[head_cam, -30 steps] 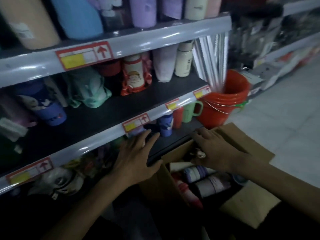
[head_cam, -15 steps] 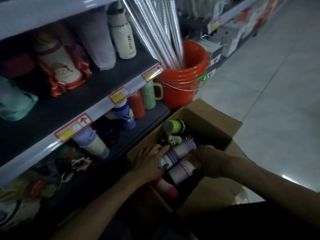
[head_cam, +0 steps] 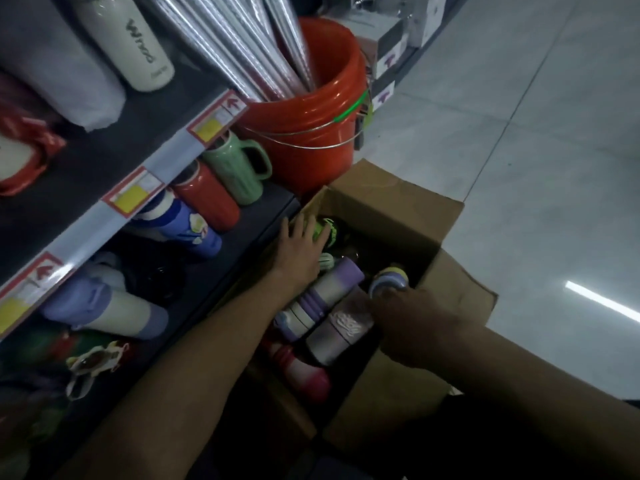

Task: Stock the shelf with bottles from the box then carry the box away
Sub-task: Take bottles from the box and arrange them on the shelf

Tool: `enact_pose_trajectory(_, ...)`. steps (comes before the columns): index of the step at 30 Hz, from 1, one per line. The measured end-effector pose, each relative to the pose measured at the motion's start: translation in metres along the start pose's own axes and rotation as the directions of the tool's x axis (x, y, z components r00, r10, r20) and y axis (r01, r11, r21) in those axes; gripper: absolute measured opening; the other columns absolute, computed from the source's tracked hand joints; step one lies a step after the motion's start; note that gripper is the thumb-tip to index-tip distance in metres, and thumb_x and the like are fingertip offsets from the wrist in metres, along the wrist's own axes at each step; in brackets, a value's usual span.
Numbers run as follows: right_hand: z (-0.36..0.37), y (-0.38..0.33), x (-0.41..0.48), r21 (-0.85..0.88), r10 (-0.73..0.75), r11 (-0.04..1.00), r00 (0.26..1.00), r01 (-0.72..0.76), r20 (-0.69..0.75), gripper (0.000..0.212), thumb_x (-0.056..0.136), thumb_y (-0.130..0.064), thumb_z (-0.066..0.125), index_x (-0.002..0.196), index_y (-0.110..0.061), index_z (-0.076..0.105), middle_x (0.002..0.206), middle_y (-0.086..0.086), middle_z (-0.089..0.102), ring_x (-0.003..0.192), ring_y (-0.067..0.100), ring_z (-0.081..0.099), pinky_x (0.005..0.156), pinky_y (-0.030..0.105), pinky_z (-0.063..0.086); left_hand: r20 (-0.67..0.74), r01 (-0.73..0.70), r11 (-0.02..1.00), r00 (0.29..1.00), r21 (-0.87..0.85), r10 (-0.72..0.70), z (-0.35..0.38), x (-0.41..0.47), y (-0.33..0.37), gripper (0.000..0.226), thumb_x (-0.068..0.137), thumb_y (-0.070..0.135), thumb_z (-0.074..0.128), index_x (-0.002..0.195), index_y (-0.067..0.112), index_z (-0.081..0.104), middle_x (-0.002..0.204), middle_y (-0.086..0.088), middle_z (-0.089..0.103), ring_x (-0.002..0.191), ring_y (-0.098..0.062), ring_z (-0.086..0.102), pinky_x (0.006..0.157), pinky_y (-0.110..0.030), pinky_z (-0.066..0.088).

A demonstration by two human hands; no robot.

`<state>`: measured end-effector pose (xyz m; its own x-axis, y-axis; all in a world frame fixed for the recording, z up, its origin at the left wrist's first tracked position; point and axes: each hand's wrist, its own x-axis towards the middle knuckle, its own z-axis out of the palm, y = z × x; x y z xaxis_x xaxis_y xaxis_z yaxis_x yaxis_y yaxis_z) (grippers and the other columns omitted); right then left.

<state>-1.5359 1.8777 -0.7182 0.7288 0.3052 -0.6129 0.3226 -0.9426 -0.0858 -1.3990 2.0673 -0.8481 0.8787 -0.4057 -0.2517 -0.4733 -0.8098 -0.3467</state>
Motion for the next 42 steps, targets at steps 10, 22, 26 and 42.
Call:
enact_pose_trajectory(10, 0.004, 0.017, -0.003, -0.029, -0.041, 0.999, 0.989, 0.046, 0.144, 0.033, 0.102, -0.024, 0.056, 0.134, -0.018, 0.057, 0.128, 0.008, 0.063, 0.109, 0.027, 0.065, 0.078, 0.036, 0.048, -0.077, -0.139, 0.908, 0.990, -0.396, 0.117, 0.042, -0.017, 0.062, 0.065, 0.096, 0.043, 0.041, 0.157, 0.023, 0.031, 0.148, -0.014, 0.047, 0.128, -0.035, 0.051, 0.098, -0.049, 0.044)
enact_pose_trajectory(22, -0.001, 0.019, -0.002, 0.046, -0.040, 0.998, 0.995, 0.035, 0.091, 0.043, 0.101, -0.025, 0.059, 0.142, -0.018, 0.055, 0.139, 0.008, 0.059, 0.125, 0.027, 0.060, 0.093, 0.034, 0.050, 0.025, -0.102, 0.926, 0.993, -0.364, 0.118, 0.070, -0.099, 0.106, 0.107, 0.060, 0.049, 0.082, 0.145, 0.012, 0.028, 0.137, -0.022, 0.055, 0.118, -0.038, 0.059, 0.075, -0.043, 0.058)
enact_pose_trajectory(26, 0.005, 0.018, -0.006, -0.007, -0.052, 0.999, 0.993, 0.053, 0.105, 0.037, 0.101, -0.023, 0.056, 0.137, -0.018, 0.056, 0.134, 0.006, 0.062, 0.120, 0.026, 0.062, 0.084, 0.033, 0.047, 0.020, -0.046, 0.957, 0.998, -0.287, 0.054, 0.055, -0.094, 0.115, 0.079, 0.057, 0.035, 0.081, 0.122, 0.017, 0.041, 0.117, -0.014, 0.057, 0.099, -0.031, 0.059, 0.056, -0.034, 0.048)
enact_pose_trajectory(42, -0.012, -0.014, -0.011, -0.038, -0.036, 0.999, 0.998, 0.038, 0.061, 0.035, 0.102, -0.024, 0.054, 0.135, -0.012, 0.059, 0.138, 0.010, 0.061, 0.127, 0.030, 0.059, 0.098, 0.037, 0.048, 0.340, 0.369, 0.297, 0.929, -0.881, -0.145, -0.019, -0.135, 0.032, 0.086, 0.064, 0.033, 0.090, 0.142, 0.021, 0.054, 0.127, 0.003, 0.062, 0.125, -0.023, 0.058, 0.099, -0.031, 0.045)
